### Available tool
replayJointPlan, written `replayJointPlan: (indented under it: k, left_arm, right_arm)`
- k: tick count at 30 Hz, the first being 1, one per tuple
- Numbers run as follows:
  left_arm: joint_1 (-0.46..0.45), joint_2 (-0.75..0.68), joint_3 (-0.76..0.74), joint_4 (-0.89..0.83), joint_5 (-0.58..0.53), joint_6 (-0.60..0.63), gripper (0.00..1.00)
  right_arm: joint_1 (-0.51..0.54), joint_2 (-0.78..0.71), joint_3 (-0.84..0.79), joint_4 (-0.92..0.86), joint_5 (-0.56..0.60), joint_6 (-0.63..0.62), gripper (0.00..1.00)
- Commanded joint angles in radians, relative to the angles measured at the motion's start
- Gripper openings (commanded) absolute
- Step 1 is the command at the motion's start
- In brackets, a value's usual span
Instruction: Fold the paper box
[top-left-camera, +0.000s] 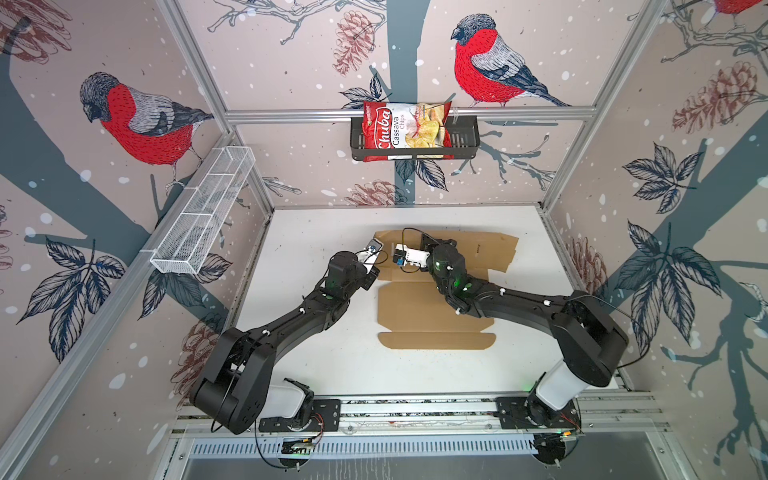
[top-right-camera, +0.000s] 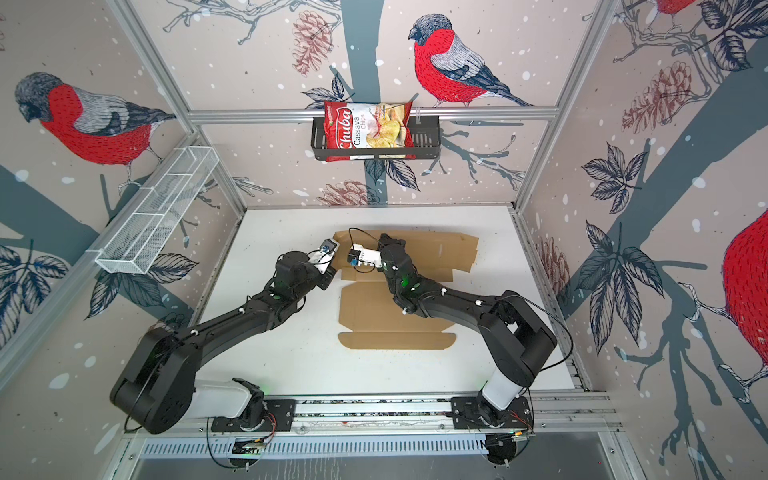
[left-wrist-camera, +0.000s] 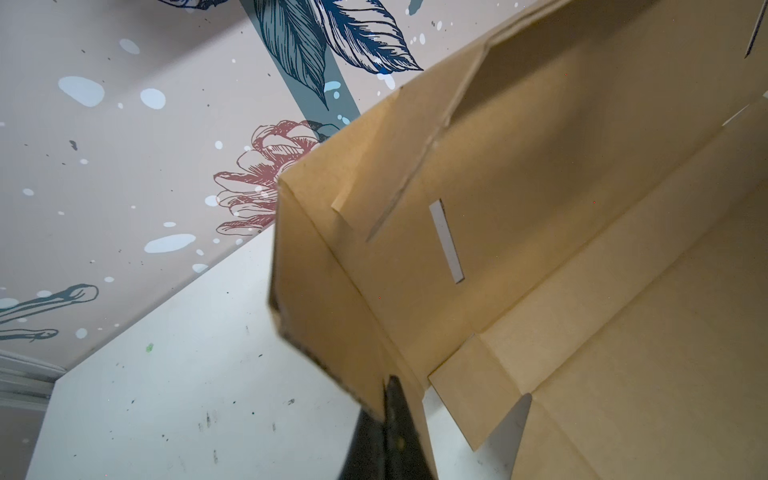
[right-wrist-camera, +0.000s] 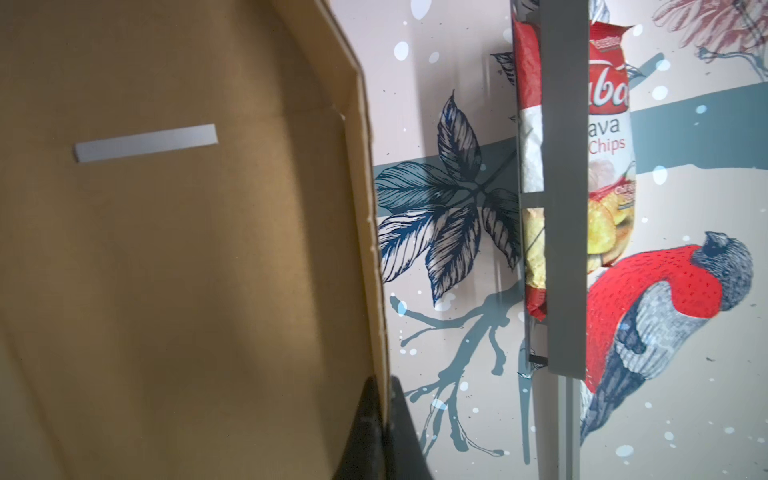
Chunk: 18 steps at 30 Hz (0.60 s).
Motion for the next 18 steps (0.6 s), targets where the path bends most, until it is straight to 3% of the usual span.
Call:
replayJointPlan:
  k: [1, 10, 18]
  left_arm:
    - [-0.015, -0.030, 0.005, 0.089, 0.077, 0.028, 0.00]
    - [-0.030, -0.013, 0.046, 0.015, 0.178, 0.028, 0.00]
    - [-0.036, 0.047, 0.037, 0.053, 0.102, -0.027, 0.00]
  right_arm:
    - [0.003, -0.003, 0.013, -0.039, -0.115, 0.080, 0.00]
    - [-0.017, 0.016, 0.061, -0.052, -0.129, 0.114, 0.00]
    - [0.002, 0.017, 0.053, -0.053, -0.142, 0.155, 0.00]
